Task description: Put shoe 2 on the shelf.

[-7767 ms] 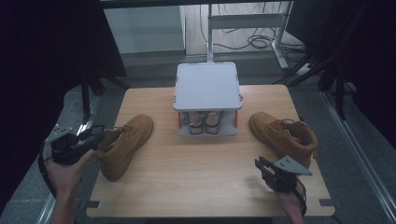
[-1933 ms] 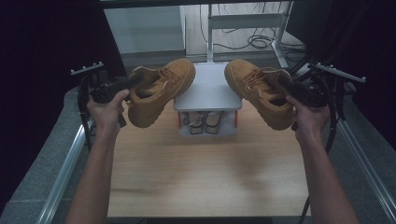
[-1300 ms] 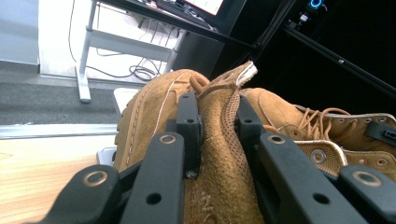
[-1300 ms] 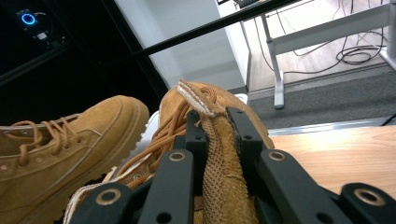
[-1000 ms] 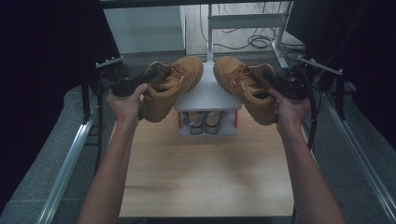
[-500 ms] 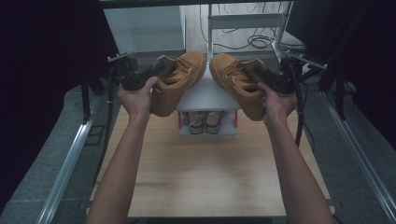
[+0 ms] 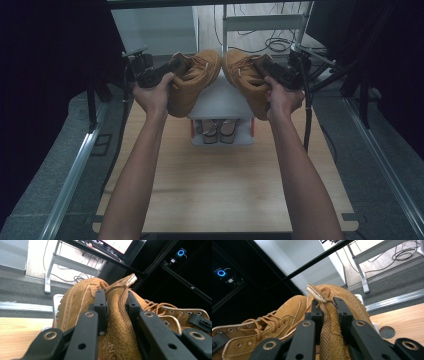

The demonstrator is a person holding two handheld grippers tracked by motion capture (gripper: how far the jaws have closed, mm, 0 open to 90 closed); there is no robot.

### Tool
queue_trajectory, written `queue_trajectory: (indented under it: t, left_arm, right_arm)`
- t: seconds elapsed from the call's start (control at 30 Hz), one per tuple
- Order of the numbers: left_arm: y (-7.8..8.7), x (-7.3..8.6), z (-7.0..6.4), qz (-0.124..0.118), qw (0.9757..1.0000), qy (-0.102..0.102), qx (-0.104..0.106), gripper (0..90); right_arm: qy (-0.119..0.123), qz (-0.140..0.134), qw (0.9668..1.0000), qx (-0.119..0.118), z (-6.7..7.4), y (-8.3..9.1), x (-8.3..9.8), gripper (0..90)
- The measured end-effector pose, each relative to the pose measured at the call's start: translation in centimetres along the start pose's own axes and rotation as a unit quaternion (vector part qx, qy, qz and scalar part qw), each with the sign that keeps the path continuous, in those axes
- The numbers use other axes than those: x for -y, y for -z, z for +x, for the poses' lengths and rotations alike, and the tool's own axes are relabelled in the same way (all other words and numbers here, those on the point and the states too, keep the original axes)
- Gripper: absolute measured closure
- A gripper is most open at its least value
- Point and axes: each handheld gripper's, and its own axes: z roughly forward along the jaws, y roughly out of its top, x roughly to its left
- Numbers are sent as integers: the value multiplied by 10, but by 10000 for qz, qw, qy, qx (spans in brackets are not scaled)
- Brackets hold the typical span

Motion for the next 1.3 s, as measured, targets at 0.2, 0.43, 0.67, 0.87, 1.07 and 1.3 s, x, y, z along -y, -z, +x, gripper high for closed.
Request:
queue_trajectory:
  t: [0.2,0.43,0.67,0.87,1.07,1.3]
  left_arm:
    - [-7,2,5,58,9999,122,1,763]
    - [-20,8,16,242,9993,269,-35,759]
    - [-31,14,28,312,9986,432,57,737]
    - [-34,10,39,514,9973,480,225,694]
    - [-39,13,33,572,9963,534,355,704]
    - [-39,13,33,611,9970,388,288,683]
  right_arm:
    - [-191,106,9998,-32,3,-12,4,799]
    - [-245,285,9993,38,-2,-25,7,793]
    - [1,526,9986,2,-6,-37,2,713]
    - [82,717,9974,-86,-21,-40,-7,666]
    - [-26,719,9972,-224,-23,-42,-6,685]
    - [188,681,9973,-200,-20,-40,-4,678]
